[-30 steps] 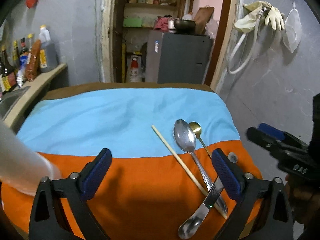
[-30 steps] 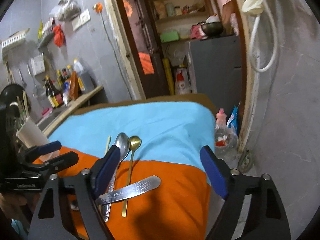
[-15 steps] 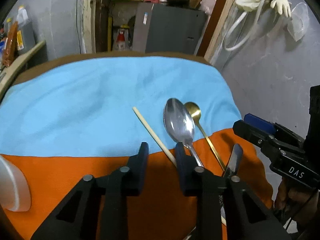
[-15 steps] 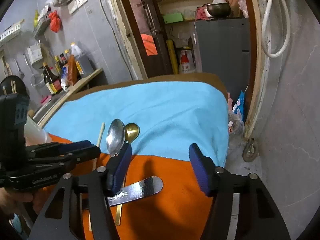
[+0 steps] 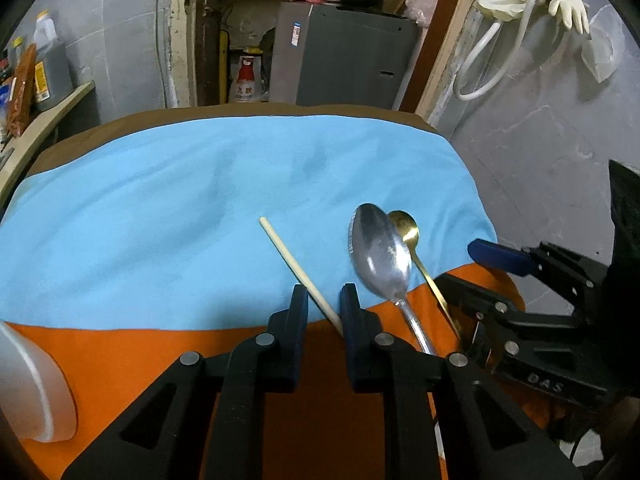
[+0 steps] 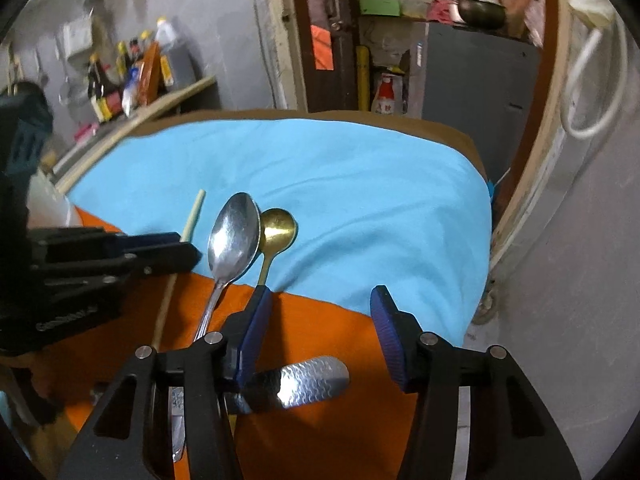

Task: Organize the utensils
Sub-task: 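Grasp a wooden chopstick with the left tool while the right tool grasps the gold spoon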

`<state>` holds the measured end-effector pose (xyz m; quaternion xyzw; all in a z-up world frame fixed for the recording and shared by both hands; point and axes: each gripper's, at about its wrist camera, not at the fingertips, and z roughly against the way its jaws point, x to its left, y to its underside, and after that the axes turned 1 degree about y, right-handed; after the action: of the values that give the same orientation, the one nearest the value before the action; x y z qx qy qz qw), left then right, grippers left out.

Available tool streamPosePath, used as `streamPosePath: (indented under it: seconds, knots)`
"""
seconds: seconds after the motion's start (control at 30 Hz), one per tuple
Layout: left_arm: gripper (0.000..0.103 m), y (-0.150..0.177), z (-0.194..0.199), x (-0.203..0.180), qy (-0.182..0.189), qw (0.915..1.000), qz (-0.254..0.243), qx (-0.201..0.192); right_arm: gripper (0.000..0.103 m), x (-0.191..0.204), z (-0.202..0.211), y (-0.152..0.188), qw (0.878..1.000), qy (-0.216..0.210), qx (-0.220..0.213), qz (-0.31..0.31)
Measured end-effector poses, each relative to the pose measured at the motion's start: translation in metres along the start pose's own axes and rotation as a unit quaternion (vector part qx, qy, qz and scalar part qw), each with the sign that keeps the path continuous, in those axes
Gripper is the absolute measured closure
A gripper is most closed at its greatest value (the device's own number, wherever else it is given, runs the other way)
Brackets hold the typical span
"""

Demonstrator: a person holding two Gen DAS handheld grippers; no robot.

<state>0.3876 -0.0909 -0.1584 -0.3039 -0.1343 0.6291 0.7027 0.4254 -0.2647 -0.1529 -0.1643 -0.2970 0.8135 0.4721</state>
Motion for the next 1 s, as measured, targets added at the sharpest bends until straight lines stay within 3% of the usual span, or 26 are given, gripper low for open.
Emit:
streamPosePath:
  seconds: [0.67,0.9,1.0]
  knots:
    - [0.09,0.005,0.005,0.013,0.015,0.9998,0.012,-0.001,0.054,0.018,-0.005,-0.01,0.999,-0.023,-0.001,0.044]
    - [0.091,0.001,0.005,0.015,0.018,0.9996,0.019,0.0,0.054,0.024,-0.005,-0.003,0.998,-0.012,0.009,0.067]
    - [0.093,0.002,0.007,0.016,0.016,0.9997,0.017,-0.001,0.055,0.028,-0.003,0.001,0.996,0.012,0.007,0.083]
